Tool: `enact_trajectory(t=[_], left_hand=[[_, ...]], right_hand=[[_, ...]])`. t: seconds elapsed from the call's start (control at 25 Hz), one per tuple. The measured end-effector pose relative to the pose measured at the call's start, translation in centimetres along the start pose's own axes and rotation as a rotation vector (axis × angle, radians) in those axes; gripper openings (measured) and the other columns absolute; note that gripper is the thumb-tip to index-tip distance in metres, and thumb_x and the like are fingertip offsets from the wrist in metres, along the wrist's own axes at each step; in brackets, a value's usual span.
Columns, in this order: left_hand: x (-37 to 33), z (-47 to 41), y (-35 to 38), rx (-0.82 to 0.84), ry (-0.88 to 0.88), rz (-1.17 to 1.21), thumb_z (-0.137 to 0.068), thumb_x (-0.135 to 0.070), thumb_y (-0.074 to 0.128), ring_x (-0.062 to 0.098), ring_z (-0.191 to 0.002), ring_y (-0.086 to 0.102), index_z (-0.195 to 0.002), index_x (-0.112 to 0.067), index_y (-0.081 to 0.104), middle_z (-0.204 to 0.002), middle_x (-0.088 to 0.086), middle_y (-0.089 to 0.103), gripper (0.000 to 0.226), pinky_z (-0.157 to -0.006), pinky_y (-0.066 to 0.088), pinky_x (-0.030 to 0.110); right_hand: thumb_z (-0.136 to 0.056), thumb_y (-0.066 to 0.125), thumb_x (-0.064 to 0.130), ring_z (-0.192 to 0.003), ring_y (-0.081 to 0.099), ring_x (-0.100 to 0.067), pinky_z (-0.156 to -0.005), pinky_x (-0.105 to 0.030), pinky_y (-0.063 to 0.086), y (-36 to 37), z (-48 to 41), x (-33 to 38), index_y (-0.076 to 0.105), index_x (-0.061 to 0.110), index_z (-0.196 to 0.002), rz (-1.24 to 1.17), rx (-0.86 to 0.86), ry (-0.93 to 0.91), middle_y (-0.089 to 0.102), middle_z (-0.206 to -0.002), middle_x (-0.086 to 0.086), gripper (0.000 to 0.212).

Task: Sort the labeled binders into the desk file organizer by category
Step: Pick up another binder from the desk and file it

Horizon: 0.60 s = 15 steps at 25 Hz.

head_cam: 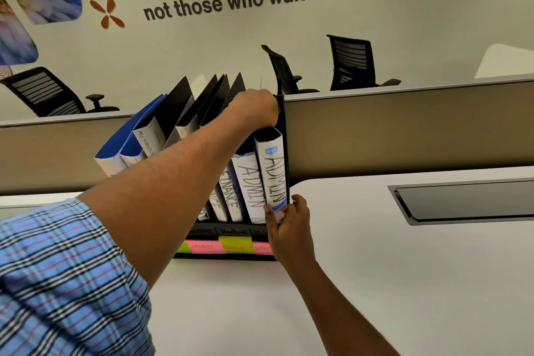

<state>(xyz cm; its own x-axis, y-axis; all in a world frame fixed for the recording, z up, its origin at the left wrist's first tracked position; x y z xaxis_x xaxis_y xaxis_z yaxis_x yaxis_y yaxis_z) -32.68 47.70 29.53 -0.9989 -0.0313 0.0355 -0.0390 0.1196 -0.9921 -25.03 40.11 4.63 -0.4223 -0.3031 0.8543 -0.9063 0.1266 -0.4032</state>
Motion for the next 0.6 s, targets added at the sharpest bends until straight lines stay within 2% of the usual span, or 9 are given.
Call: enact_trajectory(t=[0.08, 0.16, 0.24, 0.28, 0.36, 0.44, 0.52, 0.6], left_hand=[[0.0, 0.1, 0.7, -0.001, -0.027, -0.033, -0.089, -0.010, 0.044, 0.032, -0.099, 0.047, -0.101, -0.005, 0.055, -0.092, 0.014, 0.049, 0.018, -0.080, 0.039, 0.038], [0.2, 0.2, 1.7, 0.038, -0.089, -0.049, -0.088, -0.014, 0.044, 0.034, -0.112, 0.041, -0.112, -0.004, 0.053, -0.104, 0.017, 0.050, 0.027, -0.089, 0.037, 0.042], [0.4, -0.1, 2.9, 0.065, -0.125, -0.063, -0.088, -0.016, 0.042, 0.035, -0.116, 0.036, -0.121, -0.002, 0.047, -0.120, 0.020, 0.049, 0.036, -0.094, 0.033, 0.045], [0.3, -0.3, 3.2, 0.067, -0.137, -0.058, -0.087, -0.017, 0.041, 0.034, -0.115, 0.035, -0.121, -0.001, 0.047, -0.121, 0.020, 0.048, 0.038, -0.094, 0.031, 0.045], [0.1, -0.4, 3.4, 0.048, -0.130, -0.039, -0.087, -0.018, 0.039, 0.035, -0.114, 0.035, -0.110, -0.004, 0.049, -0.113, 0.017, 0.048, 0.029, -0.094, 0.030, 0.045], [0.1, -0.7, 3.5, 0.046, -0.112, -0.060, -0.091, -0.020, 0.037, 0.035, -0.113, 0.036, -0.105, -0.007, 0.051, -0.111, 0.015, 0.049, 0.023, -0.093, 0.031, 0.045], [0.2, -0.9, 3.7, 0.049, -0.122, -0.068, -0.095, -0.026, 0.034, 0.034, -0.116, 0.035, -0.117, -0.006, 0.053, -0.121, 0.015, 0.050, 0.035, -0.094, 0.031, 0.045], [0.3, -0.8, 3.6, 0.021, -0.138, -0.048, -0.098, -0.031, 0.027, 0.035, -0.117, 0.033, -0.123, -0.007, 0.053, -0.124, 0.017, 0.052, 0.044, -0.094, 0.030, 0.044]], right_hand=[[-0.087, 0.035, 0.069, -0.133, 0.040, -0.022, -0.103, -0.041, 0.046, 0.3, 0.3, 0.7, 0.035, 0.009, -0.141, -0.075, -0.028, -0.026, 0.037, -0.145, -0.007, 0.081], [-0.090, 0.032, 0.066, -0.135, 0.038, -0.023, -0.114, -0.046, 0.032, 0.8, 0.5, 1.5, 0.027, 0.009, -0.146, -0.054, -0.060, -0.032, 0.039, -0.147, -0.007, 0.081], [-0.093, 0.031, 0.057, -0.133, 0.043, -0.022, -0.118, -0.050, 0.018, 1.2, 0.6, 1.9, 0.033, 0.010, -0.143, 0.007, -0.093, 0.025, 0.047, -0.143, -0.005, 0.068], [-0.095, 0.034, 0.050, -0.131, 0.046, -0.022, -0.118, -0.052, 0.016, 1.3, 0.6, 1.8, 0.037, 0.011, -0.140, 0.003, -0.107, 0.054, 0.050, -0.140, -0.004, 0.060], [-0.096, 0.039, 0.042, -0.128, 0.048, -0.022, -0.116, -0.054, 0.020, 1.3, 0.7, 1.6, 0.041, 0.012, -0.136, -0.045, -0.107, 0.084, 0.053, -0.136, -0.002, 0.050], [-0.096, 0.043, 0.039, -0.127, 0.049, -0.022, -0.111, -0.057, 0.031, 1.2, 0.8, 1.5, 0.041, 0.013, -0.135, -0.136, -0.078, 0.089, 0.053, -0.137, -0.001, 0.048], [-0.096, 0.047, 0.036, -0.128, 0.049, -0.022, -0.106, -0.056, 0.037, 0.9, 0.8, 1.8, 0.041, 0.014, -0.136, -0.179, -0.044, 0.092, 0.053, -0.138, 0.000, 0.046], [-0.096, 0.049, 0.036, -0.129, 0.048, -0.022, -0.107, -0.056, 0.036, 0.6, 0.5, 1.9, 0.041, 0.014, -0.137, -0.141, -0.022, 0.122, 0.053, -0.138, -0.001, 0.047]])
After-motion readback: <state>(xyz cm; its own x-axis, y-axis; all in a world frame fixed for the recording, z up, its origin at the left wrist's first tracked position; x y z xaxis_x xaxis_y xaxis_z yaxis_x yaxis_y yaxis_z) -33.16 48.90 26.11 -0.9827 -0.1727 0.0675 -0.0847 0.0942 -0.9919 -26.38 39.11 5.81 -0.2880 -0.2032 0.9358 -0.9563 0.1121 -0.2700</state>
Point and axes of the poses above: each hand's wrist, its own z-axis away from the middle knuckle, its own y-axis out of the palm, x = y × z, the point moved 3 cm from there along -z, towards the middle knuckle
